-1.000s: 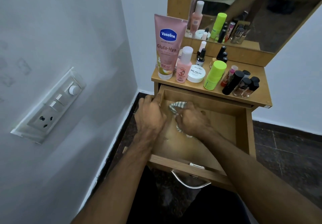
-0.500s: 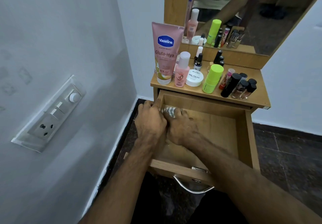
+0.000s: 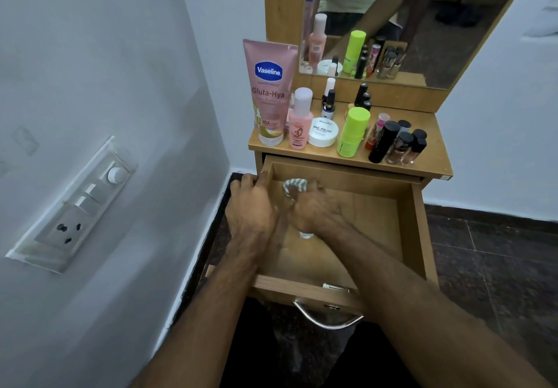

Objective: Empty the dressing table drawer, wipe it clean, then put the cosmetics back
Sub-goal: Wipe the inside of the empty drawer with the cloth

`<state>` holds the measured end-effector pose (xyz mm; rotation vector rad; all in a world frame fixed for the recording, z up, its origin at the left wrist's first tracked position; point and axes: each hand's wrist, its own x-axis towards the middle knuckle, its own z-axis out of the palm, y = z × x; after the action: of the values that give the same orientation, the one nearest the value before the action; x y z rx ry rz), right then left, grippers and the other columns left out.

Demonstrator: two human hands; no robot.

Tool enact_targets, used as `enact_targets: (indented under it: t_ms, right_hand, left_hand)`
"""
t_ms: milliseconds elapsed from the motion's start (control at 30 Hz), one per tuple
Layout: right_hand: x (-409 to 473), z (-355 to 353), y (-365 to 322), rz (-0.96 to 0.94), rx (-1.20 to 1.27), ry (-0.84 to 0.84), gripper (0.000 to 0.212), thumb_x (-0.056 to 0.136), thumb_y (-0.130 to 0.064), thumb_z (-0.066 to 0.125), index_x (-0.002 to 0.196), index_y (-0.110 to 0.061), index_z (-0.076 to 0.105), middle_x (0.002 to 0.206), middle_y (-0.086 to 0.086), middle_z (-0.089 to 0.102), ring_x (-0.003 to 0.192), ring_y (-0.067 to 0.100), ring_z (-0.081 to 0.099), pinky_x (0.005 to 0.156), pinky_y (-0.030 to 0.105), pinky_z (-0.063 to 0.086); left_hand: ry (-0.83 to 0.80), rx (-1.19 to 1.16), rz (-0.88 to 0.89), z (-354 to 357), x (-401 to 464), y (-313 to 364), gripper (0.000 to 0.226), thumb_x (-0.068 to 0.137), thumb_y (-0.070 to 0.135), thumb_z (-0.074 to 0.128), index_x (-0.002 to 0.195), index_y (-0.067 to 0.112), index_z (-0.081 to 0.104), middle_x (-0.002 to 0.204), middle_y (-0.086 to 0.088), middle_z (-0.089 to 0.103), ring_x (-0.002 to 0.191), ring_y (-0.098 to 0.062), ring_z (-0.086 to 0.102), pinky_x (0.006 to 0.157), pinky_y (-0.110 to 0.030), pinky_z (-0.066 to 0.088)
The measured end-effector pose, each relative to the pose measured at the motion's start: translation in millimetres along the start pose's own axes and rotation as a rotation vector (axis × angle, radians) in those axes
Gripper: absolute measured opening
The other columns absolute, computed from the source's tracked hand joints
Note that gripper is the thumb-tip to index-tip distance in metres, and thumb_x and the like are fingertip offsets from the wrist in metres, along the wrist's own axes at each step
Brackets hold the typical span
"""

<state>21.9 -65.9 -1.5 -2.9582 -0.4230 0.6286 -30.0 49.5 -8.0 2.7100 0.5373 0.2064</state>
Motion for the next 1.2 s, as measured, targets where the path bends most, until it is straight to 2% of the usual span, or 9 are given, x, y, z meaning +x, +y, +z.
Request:
enact_targets:
  t_ms: [167, 267, 367, 467, 633, 800, 867, 1000, 1200]
  right_hand:
    - [-13, -14, 56, 0.055, 0.011, -0.011, 0.052, 0.087, -0.037, 0.049, 0.135, -0.016, 0.058, 0.136, 0.011, 0.056, 0.112, 0.030, 0.060, 0.081, 0.033, 0.047]
    - [-24, -17, 78, 0.149, -0.017, 0.028, 0.036, 0.086, -0.034, 0.049, 0.114, -0.018, 0.065, 0.120, 0.007, 0.066, 0.090, 0.023, 0.059, 0.074, 0.033, 0.044]
    - [-27, -9, 54, 0.084, 0.060, 0.095, 0.050, 0.082, -0.024, 0.053, 0.132, -0.029, 0.060, 0.140, 0.000, 0.057, 0.117, 0.022, 0.060, 0.094, 0.035, 0.051]
    - [-30, 1, 36, -0.032, 0.008, 0.034, 0.062, 0.088, -0.027, 0.051, 0.149, -0.031, 0.043, 0.157, 0.004, 0.036, 0.136, 0.028, 0.044, 0.105, 0.042, 0.043]
    - [-30, 0, 84, 0.178, -0.005, 0.105, 0.033, 0.093, -0.026, 0.051, 0.124, -0.018, 0.057, 0.132, 0.011, 0.057, 0.099, 0.021, 0.060, 0.074, 0.032, 0.044]
    - [-29, 6, 67, 0.098, -0.019, 0.085, 0.054, 0.095, -0.028, 0.045, 0.149, -0.019, 0.041, 0.152, 0.016, 0.036, 0.131, 0.035, 0.047, 0.095, 0.046, 0.046]
    - [-32, 5, 67, 0.088, -0.043, 0.035, 0.056, 0.093, -0.029, 0.048, 0.148, -0.020, 0.040, 0.152, 0.015, 0.036, 0.127, 0.033, 0.050, 0.097, 0.047, 0.045]
    - [-39, -3, 96, 0.226, 0.014, 0.063, 0.035, 0.091, -0.032, 0.058, 0.122, -0.015, 0.060, 0.121, 0.009, 0.057, 0.089, 0.022, 0.051, 0.078, 0.038, 0.042]
    - [-54, 11, 91, 0.109, -0.079, 0.003, 0.054, 0.093, -0.035, 0.055, 0.142, -0.015, 0.049, 0.147, 0.013, 0.042, 0.121, 0.030, 0.052, 0.092, 0.044, 0.045]
  left_hand:
    - [0.023, -0.017, 0.010, 2, 0, -3, 0.058, 0.091, 0.015, 0.061, 0.146, 0.025, 0.049, 0.130, -0.007, 0.057, 0.119, -0.029, 0.047, 0.078, -0.042, 0.052]
    - [0.018, -0.006, 0.009, 3, 0, -1, 0.060, 0.089, 0.014, 0.063, 0.147, 0.022, 0.048, 0.134, -0.007, 0.056, 0.122, -0.029, 0.046, 0.084, -0.043, 0.051]
    - [0.031, 0.079, 0.070, 2, 0, 4, 0.066, 0.084, 0.015, 0.066, 0.147, 0.021, 0.048, 0.147, -0.006, 0.049, 0.130, -0.031, 0.042, 0.103, -0.046, 0.039]
    - [0.025, 0.147, 0.158, 0, -1, 7, 0.068, 0.083, 0.019, 0.067, 0.148, 0.022, 0.047, 0.157, -0.003, 0.040, 0.137, -0.030, 0.037, 0.110, -0.047, 0.033]
    - [0.018, 0.125, 0.221, 2, -8, 10, 0.045, 0.096, 0.030, 0.050, 0.139, 0.020, 0.055, 0.152, -0.007, 0.045, 0.134, -0.031, 0.042, 0.107, -0.049, 0.038]
    - [0.000, 0.166, 0.330, 4, -8, 18, 0.048, 0.094, 0.034, 0.051, 0.140, 0.023, 0.055, 0.155, -0.005, 0.041, 0.141, -0.027, 0.033, 0.113, -0.048, 0.031]
    - [-0.023, 0.195, 0.405, 4, -9, 22, 0.052, 0.093, 0.035, 0.050, 0.143, 0.023, 0.052, 0.157, -0.005, 0.039, 0.144, -0.025, 0.031, 0.117, -0.047, 0.024]
    - [-0.034, 0.244, 0.494, 4, -10, 27, 0.057, 0.092, 0.038, 0.047, 0.146, 0.021, 0.048, 0.159, -0.007, 0.038, 0.146, -0.025, 0.031, 0.119, -0.049, 0.020]
    - [-0.084, 0.255, 0.576, 16, -3, 50, 0.070, 0.093, 0.039, 0.050, 0.157, 0.019, 0.028, 0.165, -0.008, 0.026, 0.151, -0.025, 0.022, 0.122, -0.047, 0.016]
